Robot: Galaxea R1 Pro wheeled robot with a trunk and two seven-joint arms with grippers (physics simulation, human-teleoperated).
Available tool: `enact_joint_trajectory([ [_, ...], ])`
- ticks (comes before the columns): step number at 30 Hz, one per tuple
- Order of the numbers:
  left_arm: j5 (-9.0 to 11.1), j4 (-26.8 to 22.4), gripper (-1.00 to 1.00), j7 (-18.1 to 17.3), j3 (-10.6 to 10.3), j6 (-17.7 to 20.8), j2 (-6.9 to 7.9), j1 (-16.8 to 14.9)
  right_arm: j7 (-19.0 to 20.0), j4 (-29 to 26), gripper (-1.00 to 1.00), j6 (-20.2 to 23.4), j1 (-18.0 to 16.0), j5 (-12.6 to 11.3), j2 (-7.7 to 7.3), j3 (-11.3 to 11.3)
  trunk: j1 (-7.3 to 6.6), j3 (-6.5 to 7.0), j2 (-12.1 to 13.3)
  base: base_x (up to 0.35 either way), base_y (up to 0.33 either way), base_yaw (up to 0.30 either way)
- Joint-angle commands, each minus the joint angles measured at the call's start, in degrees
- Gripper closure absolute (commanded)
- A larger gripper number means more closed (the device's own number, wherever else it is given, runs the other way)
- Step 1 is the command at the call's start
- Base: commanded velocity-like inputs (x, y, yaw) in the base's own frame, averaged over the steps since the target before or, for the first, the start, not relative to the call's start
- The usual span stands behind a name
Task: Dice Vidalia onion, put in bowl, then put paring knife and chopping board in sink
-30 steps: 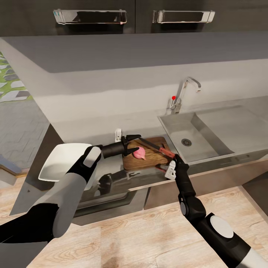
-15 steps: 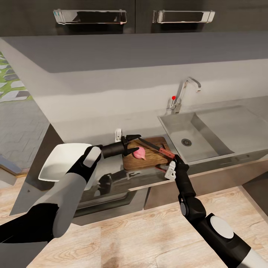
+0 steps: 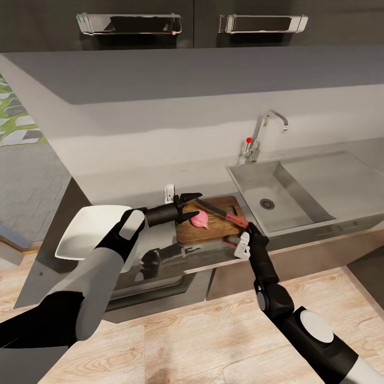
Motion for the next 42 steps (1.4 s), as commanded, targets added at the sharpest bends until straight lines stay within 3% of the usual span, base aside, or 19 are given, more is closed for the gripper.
enact_joint_trajectory([
  [1,-0.02,0.03,-1.0,-0.15,0.03,0.21,-0.01,-0.05,-0.11,-0.02,1.0,0.51,-0.08,0.34,-0.07,0.38,0.03,-0.09,-0.1,0.0,0.0,0.0],
  [9,-0.02,0.03,-1.0,-0.15,0.03,0.21,-0.01,-0.05,-0.1,-0.03,1.0,0.51,-0.08,0.34,-0.07,1.62,0.03,-0.09,-0.1,0.0,0.0,0.0],
  [42,-0.02,0.03,-1.0,-0.15,0.03,0.21,-0.01,-0.05,-0.1,-0.02,1.0,0.52,-0.08,0.34,-0.51,1.86,0.03,-0.09,-0.1,0.0,0.0,0.0],
])
